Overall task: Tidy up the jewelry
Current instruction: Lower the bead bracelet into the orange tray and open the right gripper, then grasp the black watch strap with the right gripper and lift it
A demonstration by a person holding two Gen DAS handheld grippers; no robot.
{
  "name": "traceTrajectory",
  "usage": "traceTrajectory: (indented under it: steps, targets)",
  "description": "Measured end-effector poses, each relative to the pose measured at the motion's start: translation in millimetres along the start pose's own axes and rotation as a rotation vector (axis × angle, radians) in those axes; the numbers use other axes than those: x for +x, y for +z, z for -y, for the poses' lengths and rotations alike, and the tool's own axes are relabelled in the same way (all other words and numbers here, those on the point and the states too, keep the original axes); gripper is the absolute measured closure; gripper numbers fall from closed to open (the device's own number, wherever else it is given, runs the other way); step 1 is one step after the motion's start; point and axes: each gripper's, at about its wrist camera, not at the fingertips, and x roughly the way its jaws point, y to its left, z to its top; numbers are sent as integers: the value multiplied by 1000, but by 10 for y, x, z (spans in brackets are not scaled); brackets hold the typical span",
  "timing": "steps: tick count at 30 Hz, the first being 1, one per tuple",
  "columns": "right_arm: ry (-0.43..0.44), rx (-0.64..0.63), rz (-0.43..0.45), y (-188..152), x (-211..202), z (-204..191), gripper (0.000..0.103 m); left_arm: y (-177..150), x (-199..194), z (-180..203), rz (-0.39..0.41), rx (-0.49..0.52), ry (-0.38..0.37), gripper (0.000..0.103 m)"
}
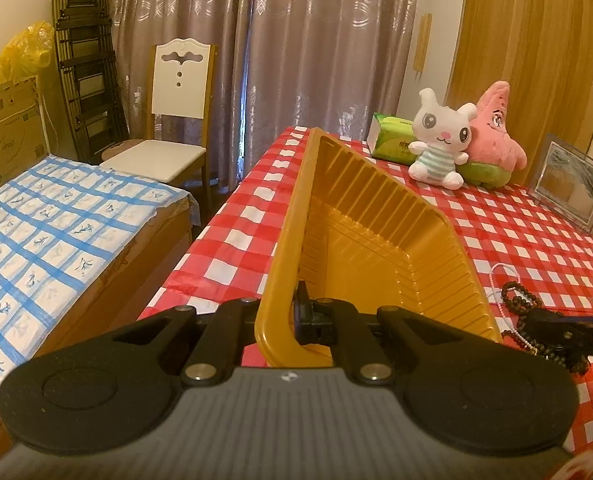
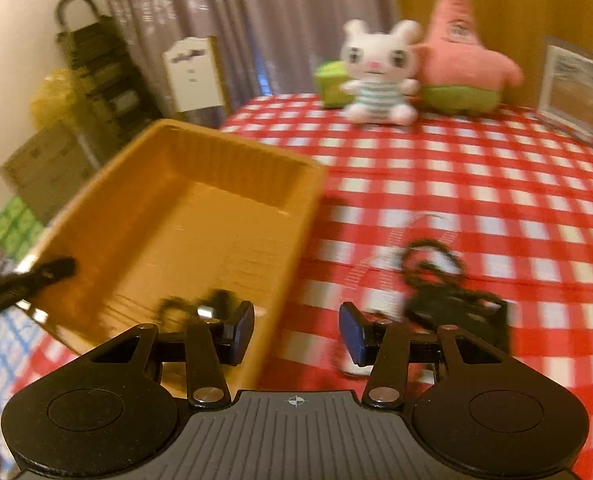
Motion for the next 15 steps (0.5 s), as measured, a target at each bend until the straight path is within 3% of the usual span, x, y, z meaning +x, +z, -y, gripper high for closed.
traceTrajectory:
  steps: [8,15]
  targets:
    - [-146,-69,-11,-212,-177,496,55,0,3,3,-4,2,6,98]
    - [-189,-213,-2,-233,-22,590,55,4,4,18,-4,9,11,98]
